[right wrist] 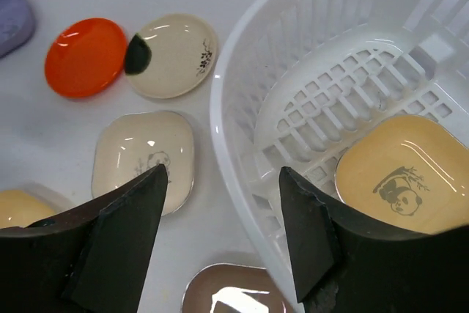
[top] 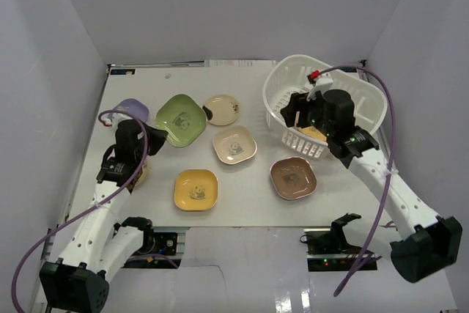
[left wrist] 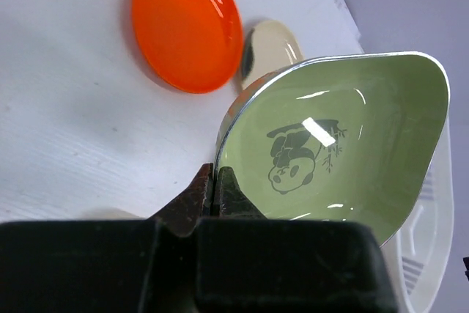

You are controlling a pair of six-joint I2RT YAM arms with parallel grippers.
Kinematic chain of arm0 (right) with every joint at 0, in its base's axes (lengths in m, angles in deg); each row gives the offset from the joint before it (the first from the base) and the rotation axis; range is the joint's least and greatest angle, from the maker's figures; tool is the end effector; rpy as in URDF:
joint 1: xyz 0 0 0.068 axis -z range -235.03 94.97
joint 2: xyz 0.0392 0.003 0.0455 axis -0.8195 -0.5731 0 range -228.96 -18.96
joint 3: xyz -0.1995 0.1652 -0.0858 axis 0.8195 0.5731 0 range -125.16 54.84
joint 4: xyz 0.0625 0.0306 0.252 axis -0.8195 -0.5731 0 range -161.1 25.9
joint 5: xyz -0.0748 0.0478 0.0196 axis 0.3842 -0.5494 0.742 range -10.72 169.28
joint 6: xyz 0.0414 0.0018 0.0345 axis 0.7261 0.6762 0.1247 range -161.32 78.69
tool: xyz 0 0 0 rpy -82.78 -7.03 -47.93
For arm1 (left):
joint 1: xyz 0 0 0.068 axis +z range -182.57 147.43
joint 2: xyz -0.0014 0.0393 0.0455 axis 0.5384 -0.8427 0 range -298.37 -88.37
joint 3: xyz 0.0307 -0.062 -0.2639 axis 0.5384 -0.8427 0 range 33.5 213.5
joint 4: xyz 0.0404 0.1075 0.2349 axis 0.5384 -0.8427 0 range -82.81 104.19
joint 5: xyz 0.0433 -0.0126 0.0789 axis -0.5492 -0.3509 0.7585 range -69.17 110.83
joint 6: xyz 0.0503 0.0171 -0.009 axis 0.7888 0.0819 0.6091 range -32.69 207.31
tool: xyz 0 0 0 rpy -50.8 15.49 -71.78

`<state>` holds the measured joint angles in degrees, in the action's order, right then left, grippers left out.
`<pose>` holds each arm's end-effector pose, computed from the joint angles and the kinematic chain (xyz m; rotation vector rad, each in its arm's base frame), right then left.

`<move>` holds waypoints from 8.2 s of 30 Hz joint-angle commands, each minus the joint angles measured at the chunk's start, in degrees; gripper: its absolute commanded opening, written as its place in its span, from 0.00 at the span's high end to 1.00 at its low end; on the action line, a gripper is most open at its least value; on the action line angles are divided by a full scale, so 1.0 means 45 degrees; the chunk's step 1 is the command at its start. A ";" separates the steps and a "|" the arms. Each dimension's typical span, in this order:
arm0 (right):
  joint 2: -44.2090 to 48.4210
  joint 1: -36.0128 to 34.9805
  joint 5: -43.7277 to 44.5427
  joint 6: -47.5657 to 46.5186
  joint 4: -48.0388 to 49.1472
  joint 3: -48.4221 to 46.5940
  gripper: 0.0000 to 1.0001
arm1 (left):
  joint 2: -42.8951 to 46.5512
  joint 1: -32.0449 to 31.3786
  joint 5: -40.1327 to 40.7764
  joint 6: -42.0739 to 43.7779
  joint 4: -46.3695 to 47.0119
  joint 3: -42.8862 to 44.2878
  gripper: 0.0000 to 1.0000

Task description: Place the plates into the plastic bin on the countertop

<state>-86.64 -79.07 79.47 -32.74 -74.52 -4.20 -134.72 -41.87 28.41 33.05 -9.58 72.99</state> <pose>0.2508 0.1116 0.3444 -0.2562 1.9047 0.3814 0.1805 -0.0248 0.2792 -0.8944 1.9494 -0.5226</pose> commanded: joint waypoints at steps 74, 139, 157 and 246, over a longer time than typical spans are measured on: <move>-0.1702 0.5168 0.0095 0.3114 -0.0068 0.0230 0.29 | -0.0949 -0.7601 0.4117 -0.3274 -0.6183 -0.1275 0.29; 0.1431 -0.7739 0.9217 0.0246 -0.2881 -0.2576 0.92 | -0.2104 -0.7601 0.6032 -0.3665 -0.6612 -0.1392 1.00; -0.4920 0.1844 0.3554 0.0534 -0.1318 -0.2581 0.92 | 0.1667 -0.7621 0.4138 -0.0482 -0.3976 -0.1490 1.00; -0.1442 -0.3128 -0.0922 0.0184 0.0827 0.0699 0.39 | 0.1493 -0.7758 0.7026 0.3074 -0.3020 0.1555 0.02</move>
<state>-90.18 -87.52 78.20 -27.21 -72.40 -2.67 -126.76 -76.93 55.31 47.74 -24.79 76.20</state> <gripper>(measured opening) 0.626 0.976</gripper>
